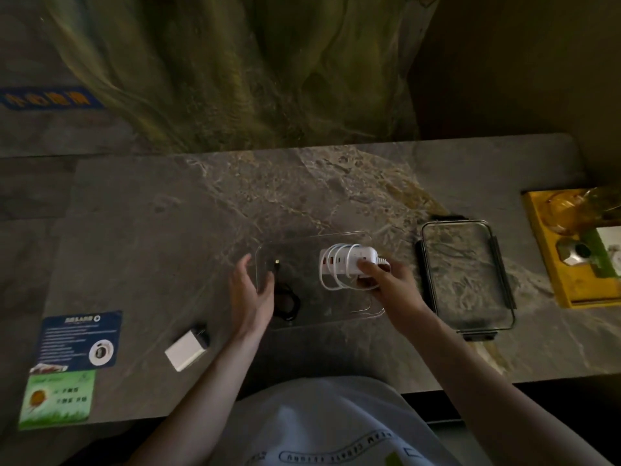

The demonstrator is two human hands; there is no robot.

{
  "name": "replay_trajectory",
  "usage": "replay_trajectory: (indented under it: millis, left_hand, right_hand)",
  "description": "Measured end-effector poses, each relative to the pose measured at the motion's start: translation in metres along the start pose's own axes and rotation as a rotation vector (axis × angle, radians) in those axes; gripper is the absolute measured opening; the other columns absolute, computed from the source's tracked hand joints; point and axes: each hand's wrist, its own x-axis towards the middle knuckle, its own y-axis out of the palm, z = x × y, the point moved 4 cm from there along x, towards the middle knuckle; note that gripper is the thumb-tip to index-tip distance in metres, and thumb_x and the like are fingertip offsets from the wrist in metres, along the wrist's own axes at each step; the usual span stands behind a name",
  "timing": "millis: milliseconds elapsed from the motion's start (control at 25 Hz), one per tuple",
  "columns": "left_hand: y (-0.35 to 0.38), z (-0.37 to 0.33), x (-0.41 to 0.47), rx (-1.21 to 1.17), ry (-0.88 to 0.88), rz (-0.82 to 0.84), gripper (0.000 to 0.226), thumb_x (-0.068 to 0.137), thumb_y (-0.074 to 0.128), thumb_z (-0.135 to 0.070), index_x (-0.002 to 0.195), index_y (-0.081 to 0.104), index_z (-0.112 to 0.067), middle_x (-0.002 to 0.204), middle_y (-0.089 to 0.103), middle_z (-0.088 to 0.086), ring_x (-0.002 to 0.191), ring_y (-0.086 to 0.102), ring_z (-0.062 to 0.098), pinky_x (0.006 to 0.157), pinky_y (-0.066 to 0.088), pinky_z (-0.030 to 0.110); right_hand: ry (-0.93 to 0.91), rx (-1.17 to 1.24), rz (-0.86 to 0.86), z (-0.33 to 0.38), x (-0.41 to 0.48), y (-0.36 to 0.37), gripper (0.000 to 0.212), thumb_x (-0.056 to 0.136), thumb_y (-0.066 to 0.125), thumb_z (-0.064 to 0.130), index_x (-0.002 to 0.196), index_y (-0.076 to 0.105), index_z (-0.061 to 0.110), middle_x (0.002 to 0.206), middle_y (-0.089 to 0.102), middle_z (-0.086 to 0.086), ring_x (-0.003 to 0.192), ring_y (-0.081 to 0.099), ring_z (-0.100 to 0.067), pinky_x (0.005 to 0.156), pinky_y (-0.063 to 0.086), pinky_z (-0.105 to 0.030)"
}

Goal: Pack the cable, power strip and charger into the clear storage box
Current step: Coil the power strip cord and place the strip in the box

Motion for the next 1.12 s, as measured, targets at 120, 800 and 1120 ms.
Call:
replay_trajectory:
  millis: [120,800,1120]
  left_hand:
    - [0.008,0.016,0.010,0.008,-0.183,0.130,0.061,0.098,0.049,-0.028,0.150,0.017,-0.025,0.156,0.025,0.005,0.143,0.027,0.024,0.114,0.028,0.043]
    - [0.012,0.024,0.012,0.128,-0.078,0.140,0.042,0.103,0.033,-0.021,0.145,0.033,-0.024,0.140,0.051,0.005,0.126,0.051,0.026,0.099,0.038,0.030]
    - [0.014,0.025,0.013,0.164,-0.078,0.119,0.045,0.103,0.034,-0.019,0.147,0.030,-0.024,0.142,0.049,0.006,0.127,0.049,0.025,0.098,0.035,0.027]
  right_hand:
    - [0.010,-0.045,-0.013,-0.004,0.019,0.006,0.011,0.086,0.066,0.010,0.095,0.069,0.004,0.080,0.070,-0.009,0.070,0.068,-0.017,0.060,0.053,-0.025]
    - [0.349,0.111,0.137,-0.059,0.089,0.032,0.039,0.082,0.065,0.002,0.120,0.057,-0.007,0.114,0.062,-0.025,0.098,0.065,-0.034,0.086,0.055,-0.045]
    - [0.467,0.127,0.155,-0.071,0.095,0.035,0.057,0.072,0.075,0.012,0.124,0.055,-0.003,0.127,0.060,-0.025,0.116,0.060,-0.038,0.105,0.045,-0.047]
